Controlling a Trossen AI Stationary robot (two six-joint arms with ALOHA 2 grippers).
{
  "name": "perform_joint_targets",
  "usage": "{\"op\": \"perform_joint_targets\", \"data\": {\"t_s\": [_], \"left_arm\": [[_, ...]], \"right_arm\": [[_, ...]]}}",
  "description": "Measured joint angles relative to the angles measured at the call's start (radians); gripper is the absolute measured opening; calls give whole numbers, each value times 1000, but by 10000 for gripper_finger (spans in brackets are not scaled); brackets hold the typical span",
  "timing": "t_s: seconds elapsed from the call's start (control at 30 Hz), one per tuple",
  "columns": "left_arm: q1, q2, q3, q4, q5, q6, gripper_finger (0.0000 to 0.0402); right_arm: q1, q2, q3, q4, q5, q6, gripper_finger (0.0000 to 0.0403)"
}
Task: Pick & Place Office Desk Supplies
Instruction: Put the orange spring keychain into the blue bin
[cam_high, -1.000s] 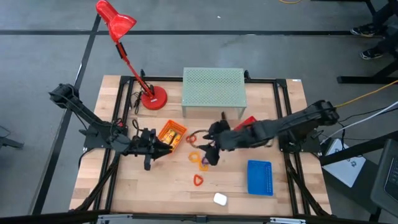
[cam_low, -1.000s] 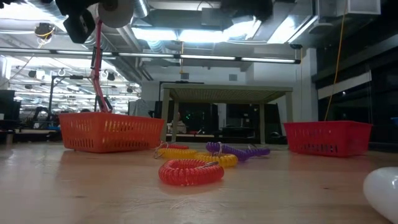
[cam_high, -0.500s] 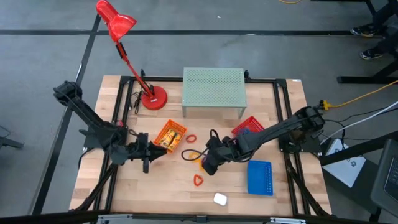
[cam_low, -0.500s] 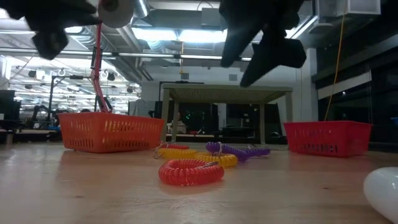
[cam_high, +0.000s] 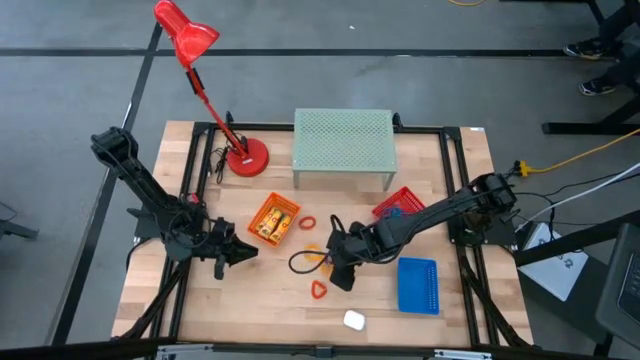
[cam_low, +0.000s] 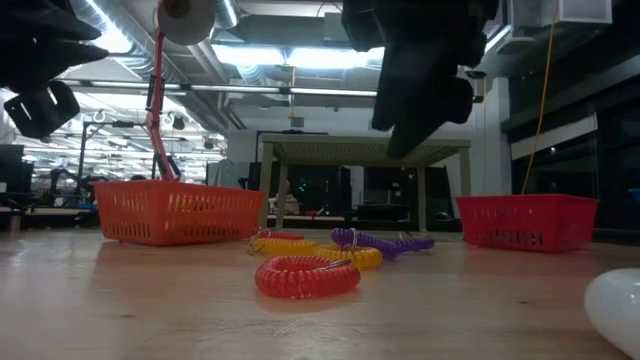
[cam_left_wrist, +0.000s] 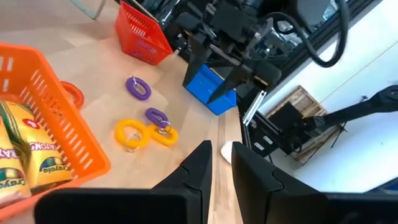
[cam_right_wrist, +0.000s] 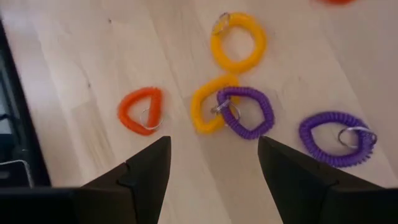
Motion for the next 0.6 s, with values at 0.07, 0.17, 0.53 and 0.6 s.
{"op": "perform_joint_targets", "data": {"t_s": [0.07,0.17,0.53,0.6], "left_arm": [[0,0,0,-7,-9,7,56],[6,0,0,-20,-11,23,56],[28,6,0,-44,-8,16,56],[28,7,-1,-41,-8,16,56]], "right_arm": [[15,-1,20,31,-3,-32,243],[42,7,39,73,-45,-154,243],[74,157,73,169,-170,-338,243],[76,204,129,168,-178,-374,243]]}}
